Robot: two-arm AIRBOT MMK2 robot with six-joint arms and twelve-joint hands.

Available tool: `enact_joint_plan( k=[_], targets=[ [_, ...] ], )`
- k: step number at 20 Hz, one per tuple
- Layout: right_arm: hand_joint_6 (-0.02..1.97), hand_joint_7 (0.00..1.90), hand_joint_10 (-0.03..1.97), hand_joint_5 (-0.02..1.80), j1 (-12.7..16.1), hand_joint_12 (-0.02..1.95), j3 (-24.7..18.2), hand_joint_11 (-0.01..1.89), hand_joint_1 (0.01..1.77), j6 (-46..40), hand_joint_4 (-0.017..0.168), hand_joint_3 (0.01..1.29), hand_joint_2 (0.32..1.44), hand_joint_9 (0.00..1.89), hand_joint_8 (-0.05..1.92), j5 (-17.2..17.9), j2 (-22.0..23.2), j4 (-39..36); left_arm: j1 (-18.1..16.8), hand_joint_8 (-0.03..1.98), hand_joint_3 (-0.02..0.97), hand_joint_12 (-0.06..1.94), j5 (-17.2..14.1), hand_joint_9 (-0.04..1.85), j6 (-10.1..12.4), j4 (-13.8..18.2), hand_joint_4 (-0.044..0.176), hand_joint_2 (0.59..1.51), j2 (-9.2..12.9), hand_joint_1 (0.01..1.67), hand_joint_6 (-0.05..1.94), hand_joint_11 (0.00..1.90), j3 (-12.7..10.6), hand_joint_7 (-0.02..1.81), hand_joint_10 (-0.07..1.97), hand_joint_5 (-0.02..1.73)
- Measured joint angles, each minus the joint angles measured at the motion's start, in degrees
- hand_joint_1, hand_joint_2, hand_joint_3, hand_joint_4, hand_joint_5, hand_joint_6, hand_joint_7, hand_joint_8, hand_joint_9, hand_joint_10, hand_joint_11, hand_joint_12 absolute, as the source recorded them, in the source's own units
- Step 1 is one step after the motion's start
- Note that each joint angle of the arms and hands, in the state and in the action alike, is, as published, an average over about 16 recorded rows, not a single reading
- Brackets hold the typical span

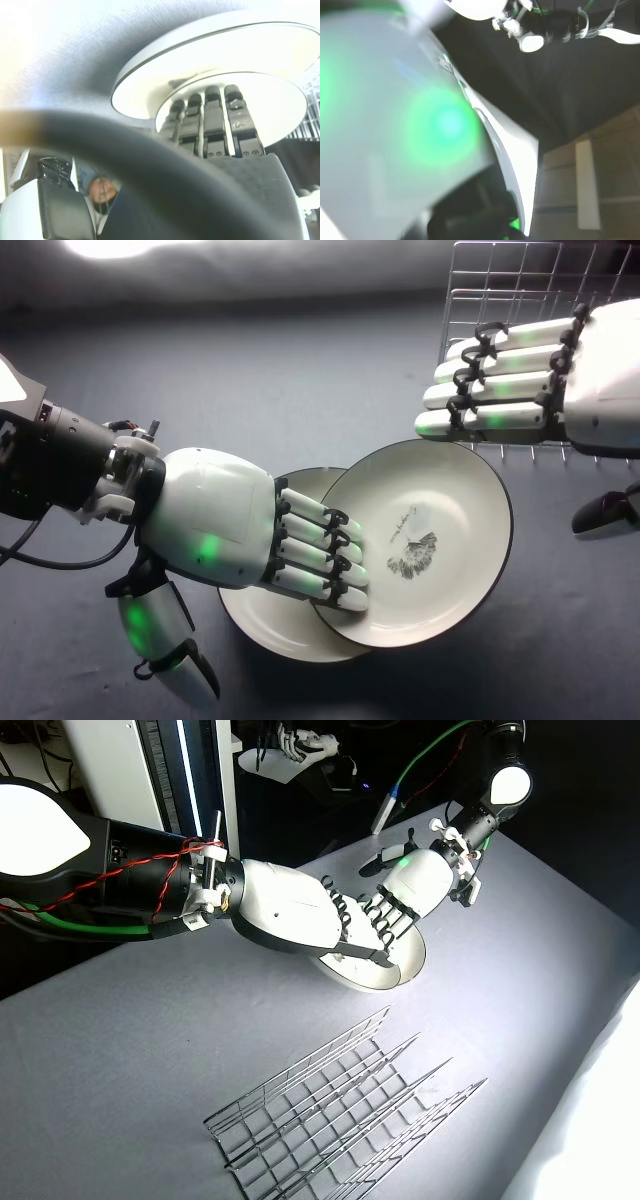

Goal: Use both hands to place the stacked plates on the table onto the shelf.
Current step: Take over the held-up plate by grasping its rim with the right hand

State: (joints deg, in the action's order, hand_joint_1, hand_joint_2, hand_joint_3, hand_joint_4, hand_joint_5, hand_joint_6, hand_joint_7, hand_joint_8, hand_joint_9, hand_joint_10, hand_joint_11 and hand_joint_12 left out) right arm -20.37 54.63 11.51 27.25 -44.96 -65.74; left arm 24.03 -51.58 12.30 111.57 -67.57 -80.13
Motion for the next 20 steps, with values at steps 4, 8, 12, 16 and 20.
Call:
enact_joint_plan(
  k=[4,8,12,16,20],
  targets=[
    [0.02,0.02,0.01,0.02,-0.79,0.36,-0.01,0.02,0.93,-0.33,0.0,0.01,0.99,0.02,0.01,0.2,-0.65,-1.44,-0.23,-0.03,0.246,0.01,-0.05,0.02,0.01,0.15,-0.008,0.897,-0.24,0.01,-0.03,0.01,-0.22,-0.02,0.01,-0.02],
    [0.02,0.02,0.01,0.03,-1.66,0.48,0.11,0.02,1.02,-0.65,0.0,0.01,0.98,0.03,0.01,-0.01,-2.08,-2.13,-0.44,-0.03,0.243,0.01,-0.09,0.02,0.01,0.34,-0.008,0.899,-0.33,0.01,-0.03,0.01,-0.33,-0.02,0.01,-0.01],
    [0.02,0.03,0.01,0.03,-2.49,0.58,0.5,0.02,1.03,-0.78,0.0,0.02,0.99,0.04,0.01,-0.53,-4.03,-2.35,-0.64,-0.03,0.24,0.01,-0.14,0.02,0.01,0.54,-0.008,0.903,-0.43,0.01,-0.03,0.01,-0.48,-0.01,0.01,-0.01],
    [0.02,0.03,0.01,0.03,-3.29,0.57,1.15,0.02,1.01,-0.77,0.0,0.01,1.0,0.04,0.01,-1.41,-6.16,-2.27,-0.79,-0.03,0.237,0.01,-0.19,0.02,0.01,0.66,-0.008,0.907,-0.52,0.01,-0.03,0.01,-0.61,-0.02,0.01,-0.01],
    [0.02,0.03,0.01,0.03,-4.08,0.49,1.96,0.02,0.99,-0.75,0.0,0.01,1.02,0.04,0.01,-2.08,-8.07,-2.24,-0.83,-0.03,0.236,0.01,-0.25,0.02,0.01,0.69,-0.008,0.91,-0.6,0.01,-0.03,0.01,-0.71,-0.02,0.01,-0.01]
  ],
)
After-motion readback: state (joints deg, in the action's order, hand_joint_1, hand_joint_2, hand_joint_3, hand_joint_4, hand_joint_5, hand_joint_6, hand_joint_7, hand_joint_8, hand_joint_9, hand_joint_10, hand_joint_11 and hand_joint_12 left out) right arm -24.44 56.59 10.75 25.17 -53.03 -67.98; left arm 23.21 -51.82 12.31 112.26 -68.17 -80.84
